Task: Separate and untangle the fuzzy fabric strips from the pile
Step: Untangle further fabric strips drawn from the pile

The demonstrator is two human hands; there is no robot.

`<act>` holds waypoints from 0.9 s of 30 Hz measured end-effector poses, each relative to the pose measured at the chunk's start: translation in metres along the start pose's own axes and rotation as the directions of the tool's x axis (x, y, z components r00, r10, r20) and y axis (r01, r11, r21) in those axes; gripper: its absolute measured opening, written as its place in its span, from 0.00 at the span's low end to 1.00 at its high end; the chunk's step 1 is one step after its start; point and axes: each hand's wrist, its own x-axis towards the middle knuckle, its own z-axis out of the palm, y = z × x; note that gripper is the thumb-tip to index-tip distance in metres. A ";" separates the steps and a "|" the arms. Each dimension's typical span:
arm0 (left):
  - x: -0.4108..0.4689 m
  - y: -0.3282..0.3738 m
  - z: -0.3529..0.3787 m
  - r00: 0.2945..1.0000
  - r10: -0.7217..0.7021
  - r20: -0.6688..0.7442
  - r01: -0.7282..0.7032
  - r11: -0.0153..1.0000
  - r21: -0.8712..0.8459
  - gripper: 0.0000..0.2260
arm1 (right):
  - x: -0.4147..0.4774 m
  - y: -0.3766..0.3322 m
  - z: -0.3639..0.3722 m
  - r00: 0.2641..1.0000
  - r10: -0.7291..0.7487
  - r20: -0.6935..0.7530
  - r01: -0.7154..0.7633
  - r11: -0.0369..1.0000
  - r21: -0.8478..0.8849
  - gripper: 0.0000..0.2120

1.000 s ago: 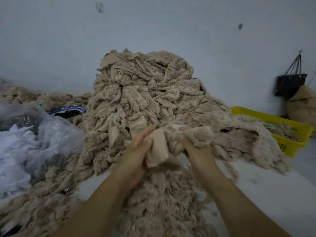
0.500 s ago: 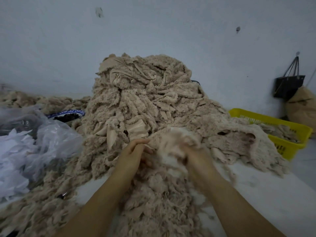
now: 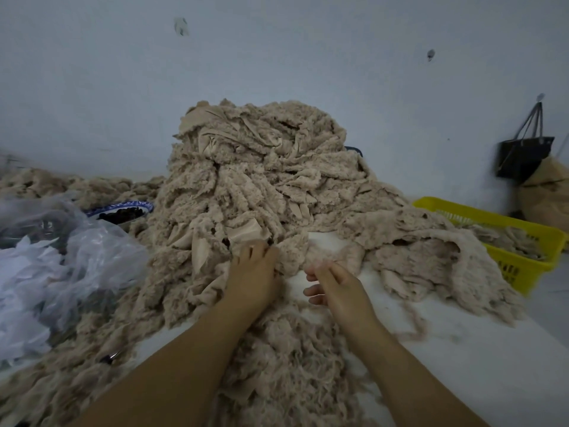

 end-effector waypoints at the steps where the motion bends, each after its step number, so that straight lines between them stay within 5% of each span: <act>1: 0.002 0.000 0.000 1.000 -0.021 0.018 0.021 1.000 0.004 0.20 | 0.000 0.000 0.000 1.000 0.007 -0.003 -0.007 1.000 0.004 0.12; 4: 0.007 0.000 -0.006 0.993 -0.098 -0.070 0.080 0.972 -0.220 0.13 | 0.001 0.001 -0.001 1.000 0.007 -0.007 -0.007 1.000 -0.014 0.12; 8: -0.009 0.015 -0.021 0.973 -0.052 -0.226 -0.079 0.843 -0.533 0.05 | 0.002 0.001 0.002 1.000 0.005 -0.003 -0.005 0.999 -0.043 0.11; 13: -0.050 0.049 -0.033 0.947 0.257 -0.192 -0.320 0.787 -0.527 0.09 | 0.001 -0.005 0.007 0.980 0.152 0.129 -0.190 0.907 0.375 0.26; 16: -0.066 0.058 -0.031 0.927 0.336 -0.164 -0.369 0.749 -0.550 0.15 | 0.000 -0.007 0.002 0.974 0.165 0.155 -0.214 0.894 0.394 0.18; 20: -0.070 0.043 -0.034 0.997 -0.009 -0.080 -0.062 0.556 -0.829 0.14 | 0.005 -0.006 -0.002 0.987 0.161 0.020 -0.151 0.860 0.488 0.10; 23: -0.061 0.027 -0.035 0.902 -0.393 0.182 0.276 0.200 -0.940 0.15 | 0.007 -0.006 -0.005 0.994 0.101 -0.036 -0.073 0.883 0.464 0.09; 25: -0.054 0.024 -0.035 0.862 -0.361 0.355 0.294 -0.215 -0.931 0.16 | 0.004 -0.007 -0.003 0.999 0.027 0.019 -0.033 0.924 0.381 0.12; 27: -0.050 0.023 -0.041 0.871 -0.250 0.423 0.251 -0.514 -0.820 0.11 | 0.000 -0.008 0.001 0.997 -0.042 0.066 0.027 0.977 0.212 0.13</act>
